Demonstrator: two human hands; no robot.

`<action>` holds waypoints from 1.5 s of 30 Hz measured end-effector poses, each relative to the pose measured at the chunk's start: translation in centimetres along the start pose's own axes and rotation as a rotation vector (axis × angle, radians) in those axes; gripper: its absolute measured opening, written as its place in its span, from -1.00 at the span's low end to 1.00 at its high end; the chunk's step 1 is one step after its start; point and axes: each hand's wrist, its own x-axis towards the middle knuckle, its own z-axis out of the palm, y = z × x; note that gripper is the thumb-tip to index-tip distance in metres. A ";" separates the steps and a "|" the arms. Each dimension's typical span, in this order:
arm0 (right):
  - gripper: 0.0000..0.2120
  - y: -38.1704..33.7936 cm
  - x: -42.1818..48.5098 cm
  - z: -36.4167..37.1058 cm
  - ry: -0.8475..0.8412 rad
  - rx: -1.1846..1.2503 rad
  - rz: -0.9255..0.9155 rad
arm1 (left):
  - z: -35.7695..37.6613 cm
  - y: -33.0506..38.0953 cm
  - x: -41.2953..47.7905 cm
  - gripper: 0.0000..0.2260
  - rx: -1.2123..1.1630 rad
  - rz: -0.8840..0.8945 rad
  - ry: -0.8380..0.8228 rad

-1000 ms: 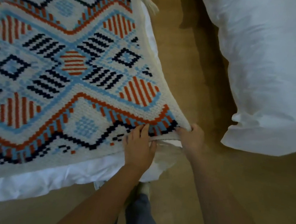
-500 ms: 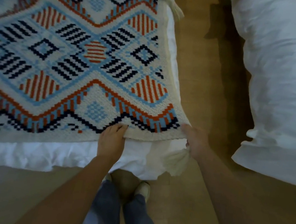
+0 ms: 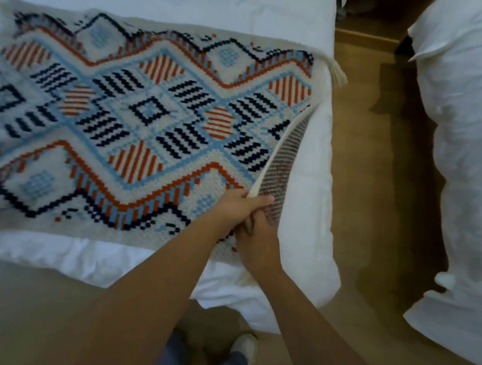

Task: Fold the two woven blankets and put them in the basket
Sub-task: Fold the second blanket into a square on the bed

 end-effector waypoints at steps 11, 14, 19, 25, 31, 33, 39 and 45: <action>-0.70 -15.0 6.6 10.7 0.279 0.262 0.094 | -20.7 -2.2 -0.3 -0.82 0.255 0.221 0.395; -0.59 -19.4 9.4 15.8 0.022 0.198 0.217 | -26.5 -4.6 -0.9 -0.82 0.295 0.230 0.459; -0.56 -24.3 11.7 25.1 -0.227 -0.023 0.257 | -35.0 -8.9 -2.3 -0.71 0.286 0.204 0.513; -0.66 -28.5 12.5 34.0 -0.200 -0.002 0.052 | -43.0 -12.3 -3.5 -0.78 0.215 0.192 0.599; -0.66 -33.3 10.5 42.5 -0.436 0.034 -0.176 | -50.0 -18.5 -5.2 -0.78 -0.050 -0.024 0.771; -0.66 -34.7 9.5 46.1 -0.537 -0.078 -0.232 | -52.1 -21.2 -5.5 -0.76 -0.109 -0.104 0.802; -0.69 -35.9 8.0 55.4 -0.588 -0.336 -0.228 | -56.7 -27.2 -6.5 -0.79 -0.142 -0.216 0.821; -0.69 -35.4 8.0 60.8 -0.452 -0.419 -0.203 | -59.9 -32.2 -6.4 -0.79 -0.251 -0.215 0.751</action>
